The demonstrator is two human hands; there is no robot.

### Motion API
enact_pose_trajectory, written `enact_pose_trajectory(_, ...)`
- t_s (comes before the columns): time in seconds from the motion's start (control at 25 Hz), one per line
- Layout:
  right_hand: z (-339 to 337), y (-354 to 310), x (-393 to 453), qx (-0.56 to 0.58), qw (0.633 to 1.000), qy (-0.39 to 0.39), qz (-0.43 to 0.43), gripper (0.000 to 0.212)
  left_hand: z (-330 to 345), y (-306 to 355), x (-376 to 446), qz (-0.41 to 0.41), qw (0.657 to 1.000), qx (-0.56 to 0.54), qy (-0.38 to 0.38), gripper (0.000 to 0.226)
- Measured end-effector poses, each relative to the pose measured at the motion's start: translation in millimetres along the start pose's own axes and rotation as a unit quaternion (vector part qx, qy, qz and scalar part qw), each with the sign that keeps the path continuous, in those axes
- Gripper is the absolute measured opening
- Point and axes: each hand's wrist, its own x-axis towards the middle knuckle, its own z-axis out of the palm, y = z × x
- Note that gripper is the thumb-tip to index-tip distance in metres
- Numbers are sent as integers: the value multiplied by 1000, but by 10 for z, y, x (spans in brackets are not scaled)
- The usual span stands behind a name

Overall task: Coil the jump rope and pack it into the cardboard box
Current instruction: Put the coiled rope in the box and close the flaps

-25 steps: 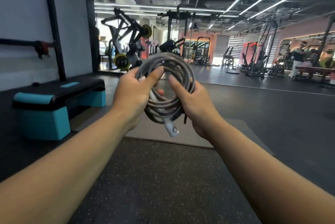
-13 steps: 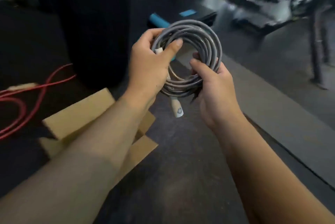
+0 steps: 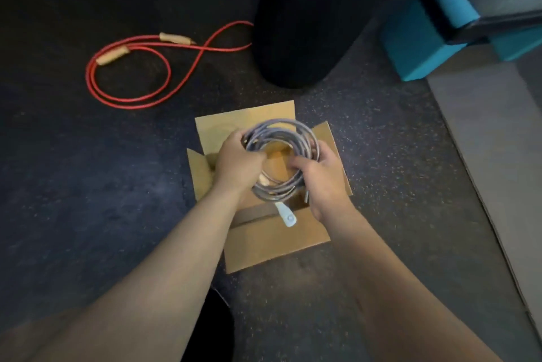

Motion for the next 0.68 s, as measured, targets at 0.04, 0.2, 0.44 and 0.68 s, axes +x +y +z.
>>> enact_pose_trajectory(0.04, 63, 141, 207, -24, 1000, -6, 12, 23, 54, -172, 167, -20, 1000, 6, -1, 34)
enact_pose_trajectory(0.2, 335, 889, 1115, -72, 994, -36, 75, 18, 396, -922, 839, -74, 997, 32, -8, 39)
enact_pose_trajectory(0.44, 617, 2105, 2263, -155, 970, -114, 151, 24, 986, -2179, 1631, -162, 986, 31, 16, 47)
enact_pose_trajectory(0.68, 766, 2886, 2939, -275, 945, -133, 117, 34, 1470, -2786, 2020, -211, 974, 36, 69, 54)
